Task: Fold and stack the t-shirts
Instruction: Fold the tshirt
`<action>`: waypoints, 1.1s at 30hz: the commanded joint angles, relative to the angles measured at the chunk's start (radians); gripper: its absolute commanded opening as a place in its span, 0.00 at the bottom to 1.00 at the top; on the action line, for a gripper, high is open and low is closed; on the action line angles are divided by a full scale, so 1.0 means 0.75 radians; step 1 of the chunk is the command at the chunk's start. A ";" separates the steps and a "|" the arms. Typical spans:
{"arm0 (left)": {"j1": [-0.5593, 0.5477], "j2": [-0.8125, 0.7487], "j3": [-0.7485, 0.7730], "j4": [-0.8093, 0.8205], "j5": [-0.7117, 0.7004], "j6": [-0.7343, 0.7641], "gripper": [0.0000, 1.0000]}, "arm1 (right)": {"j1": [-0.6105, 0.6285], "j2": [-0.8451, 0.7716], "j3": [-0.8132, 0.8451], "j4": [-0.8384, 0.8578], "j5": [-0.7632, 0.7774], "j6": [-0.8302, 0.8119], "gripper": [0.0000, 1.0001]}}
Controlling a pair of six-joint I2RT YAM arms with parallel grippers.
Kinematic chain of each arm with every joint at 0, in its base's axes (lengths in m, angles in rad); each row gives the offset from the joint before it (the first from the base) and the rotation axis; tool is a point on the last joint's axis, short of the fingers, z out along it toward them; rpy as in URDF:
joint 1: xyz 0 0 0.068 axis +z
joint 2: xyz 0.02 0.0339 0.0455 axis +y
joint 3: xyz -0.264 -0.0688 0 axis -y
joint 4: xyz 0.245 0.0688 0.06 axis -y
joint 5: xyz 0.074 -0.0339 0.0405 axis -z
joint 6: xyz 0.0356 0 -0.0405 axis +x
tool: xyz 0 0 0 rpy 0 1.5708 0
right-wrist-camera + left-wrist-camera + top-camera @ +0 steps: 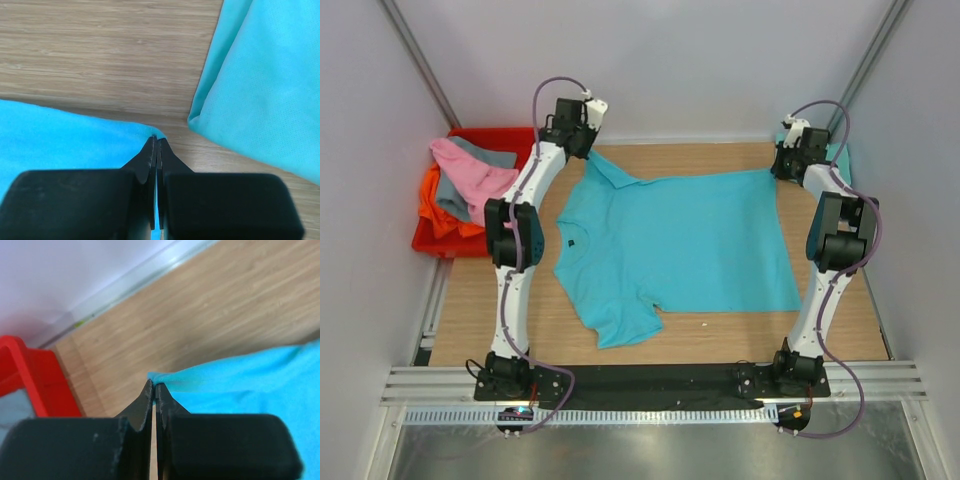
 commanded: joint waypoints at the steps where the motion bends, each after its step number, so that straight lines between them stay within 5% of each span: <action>1: -0.012 -0.155 -0.117 -0.001 0.010 -0.030 0.00 | 0.004 -0.101 -0.039 0.061 -0.011 0.003 0.01; 8: -0.012 -0.429 -0.458 -0.005 0.075 -0.048 0.00 | 0.004 -0.254 -0.192 0.063 -0.013 -0.054 0.01; 33: -0.052 -0.883 -1.021 -0.038 0.194 -0.106 0.00 | 0.004 -0.624 -0.587 0.042 -0.021 -0.105 0.01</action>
